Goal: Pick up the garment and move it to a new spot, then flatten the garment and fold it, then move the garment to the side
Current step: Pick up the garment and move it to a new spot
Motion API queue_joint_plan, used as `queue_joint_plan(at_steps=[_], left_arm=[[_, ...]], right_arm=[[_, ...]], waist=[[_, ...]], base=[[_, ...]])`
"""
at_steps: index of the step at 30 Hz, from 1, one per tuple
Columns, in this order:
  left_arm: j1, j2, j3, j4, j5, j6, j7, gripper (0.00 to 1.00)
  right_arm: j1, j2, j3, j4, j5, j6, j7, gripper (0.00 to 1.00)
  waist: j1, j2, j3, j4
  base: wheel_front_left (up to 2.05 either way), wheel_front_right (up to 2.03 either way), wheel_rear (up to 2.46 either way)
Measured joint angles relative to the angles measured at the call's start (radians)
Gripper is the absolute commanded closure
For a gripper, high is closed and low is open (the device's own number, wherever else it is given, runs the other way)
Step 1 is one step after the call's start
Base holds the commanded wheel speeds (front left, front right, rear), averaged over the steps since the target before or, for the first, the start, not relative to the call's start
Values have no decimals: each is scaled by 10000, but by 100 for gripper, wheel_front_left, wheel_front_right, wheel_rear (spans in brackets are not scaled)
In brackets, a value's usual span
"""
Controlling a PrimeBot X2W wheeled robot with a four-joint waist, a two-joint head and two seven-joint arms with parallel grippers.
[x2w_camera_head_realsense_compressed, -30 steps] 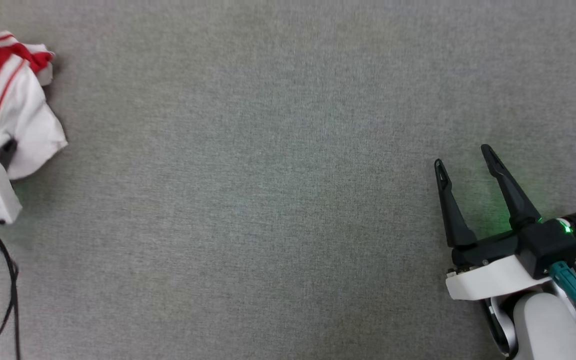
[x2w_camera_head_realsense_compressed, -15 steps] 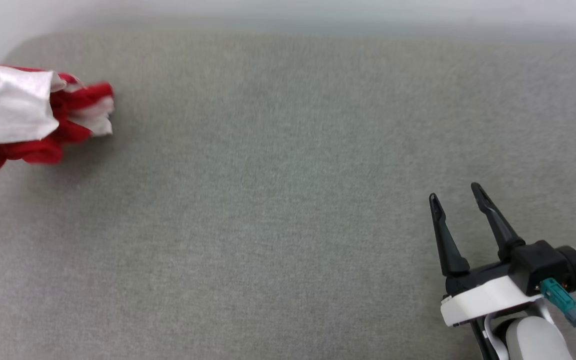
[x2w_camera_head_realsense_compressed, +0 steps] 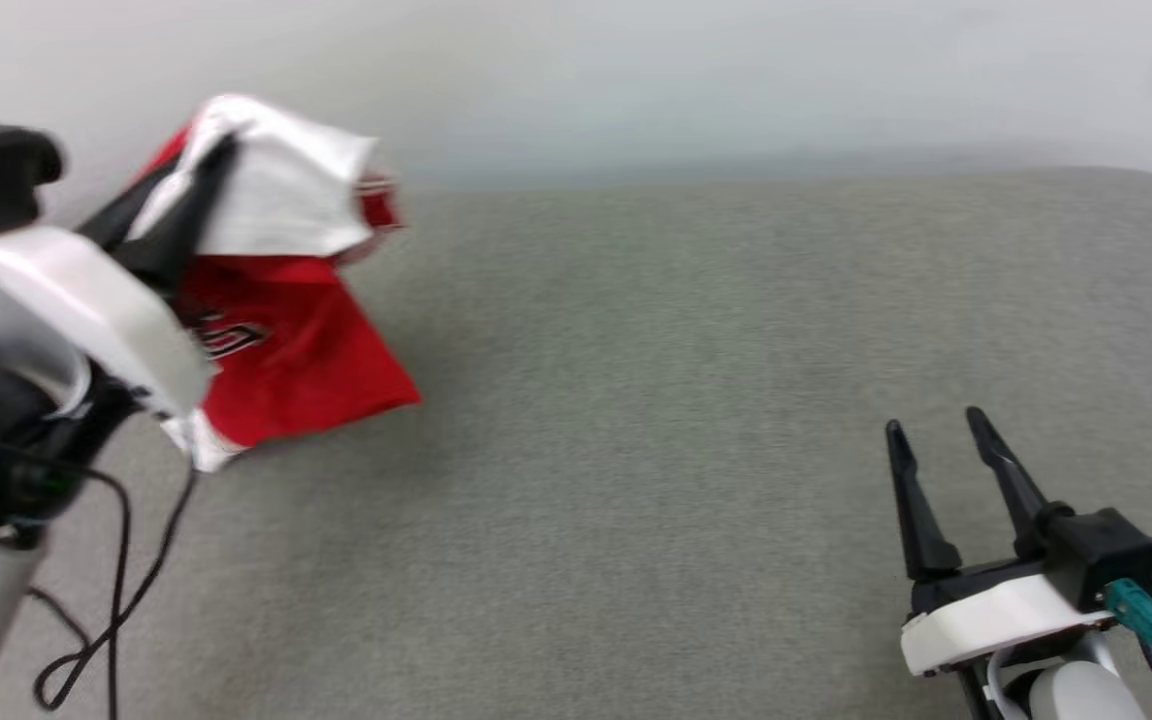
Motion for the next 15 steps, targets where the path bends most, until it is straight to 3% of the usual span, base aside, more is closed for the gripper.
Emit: queue_joint_plan(at_steps=[7,12,15], left_arm=[[-902,-1630,-851,-955,-178,558,573,100],[-1744,-2894,-1072,-938,-274,876,408,100],[-1952,-3352,-1162,-782,-291,993,222,100]], right_arm=[[-60,-4,-249,105,276,0,0,0],[-106,-2,-395,132,430,0,0,0],[-105,-2,-554,128,477,0,0,0]], waist=[[0,0,-148,-948],[1,1,-89,-1600],[1,1,-30,-1915]], base=[[0,0,0],[0,0,0],[0,0,0]])
